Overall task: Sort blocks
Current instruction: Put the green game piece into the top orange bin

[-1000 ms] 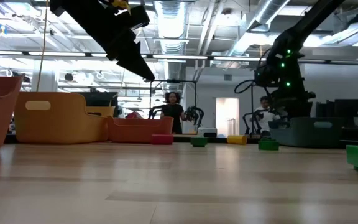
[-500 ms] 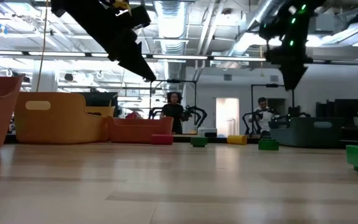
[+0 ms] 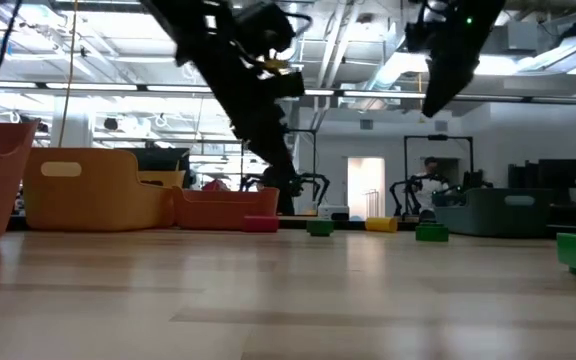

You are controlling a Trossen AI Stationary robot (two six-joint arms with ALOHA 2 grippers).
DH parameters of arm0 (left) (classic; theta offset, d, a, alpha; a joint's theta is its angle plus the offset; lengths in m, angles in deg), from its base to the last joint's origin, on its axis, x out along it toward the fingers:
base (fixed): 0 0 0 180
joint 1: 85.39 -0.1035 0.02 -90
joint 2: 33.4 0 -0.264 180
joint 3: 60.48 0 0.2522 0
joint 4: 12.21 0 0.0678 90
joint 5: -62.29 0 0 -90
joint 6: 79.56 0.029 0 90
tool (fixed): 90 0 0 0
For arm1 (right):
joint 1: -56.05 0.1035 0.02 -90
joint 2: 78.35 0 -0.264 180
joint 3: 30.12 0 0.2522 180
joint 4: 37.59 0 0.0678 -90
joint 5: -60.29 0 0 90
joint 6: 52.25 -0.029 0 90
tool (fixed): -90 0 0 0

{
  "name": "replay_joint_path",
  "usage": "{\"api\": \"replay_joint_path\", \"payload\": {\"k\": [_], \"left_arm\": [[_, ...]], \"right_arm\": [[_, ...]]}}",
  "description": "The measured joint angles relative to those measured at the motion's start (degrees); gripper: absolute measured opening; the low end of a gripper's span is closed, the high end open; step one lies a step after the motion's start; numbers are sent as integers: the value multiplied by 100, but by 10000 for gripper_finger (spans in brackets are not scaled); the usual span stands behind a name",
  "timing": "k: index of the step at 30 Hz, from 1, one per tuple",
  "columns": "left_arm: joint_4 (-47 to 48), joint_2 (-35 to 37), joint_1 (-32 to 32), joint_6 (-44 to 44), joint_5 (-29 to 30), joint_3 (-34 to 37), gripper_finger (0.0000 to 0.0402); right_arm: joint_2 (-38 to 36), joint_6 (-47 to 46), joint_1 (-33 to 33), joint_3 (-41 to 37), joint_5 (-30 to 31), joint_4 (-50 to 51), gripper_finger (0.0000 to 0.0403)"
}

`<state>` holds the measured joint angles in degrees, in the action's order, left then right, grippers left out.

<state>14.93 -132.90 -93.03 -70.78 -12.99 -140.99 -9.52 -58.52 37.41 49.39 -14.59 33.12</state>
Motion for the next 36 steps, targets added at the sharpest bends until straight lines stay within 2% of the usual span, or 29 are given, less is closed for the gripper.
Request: {"api": "replay_joint_path", "payload": {"k": [7, 11, 15, 18, 22, 27, 36], "left_arm": [[1066, -462, -231, 839, -26, -965, 218], [1191, -464, -398, 1716, -319, -1028, 218], [1342, -465, -619, 2643, -737, -1028, 218], [1254, -465, -784, 3050, -892, -1028, 218], [1295, -467, -1017, 3249, -1101, -1100, 218], [1395, -789, -1107, 3189, -1323, -1501, 218], [3073, -2417, -1056, 3191, -1385, -3666, 218]], "right_arm": [[7, -513, 1404, -80, 830, -258, 182], [7, -1009, 2393, -127, 1632, -379, 182], [9, -1504, 3447, -604, 2596, -985, 182], [9, -1944, 4007, -1039, 2857, -1481, 182], [17, -2387, 4362, -1447, 2944, -1811, 182], [17, -2429, 4561, -1582, 3427, -2007, 182], [12, -2330, 4678, -1582, 3583, -2079, 182]]}}
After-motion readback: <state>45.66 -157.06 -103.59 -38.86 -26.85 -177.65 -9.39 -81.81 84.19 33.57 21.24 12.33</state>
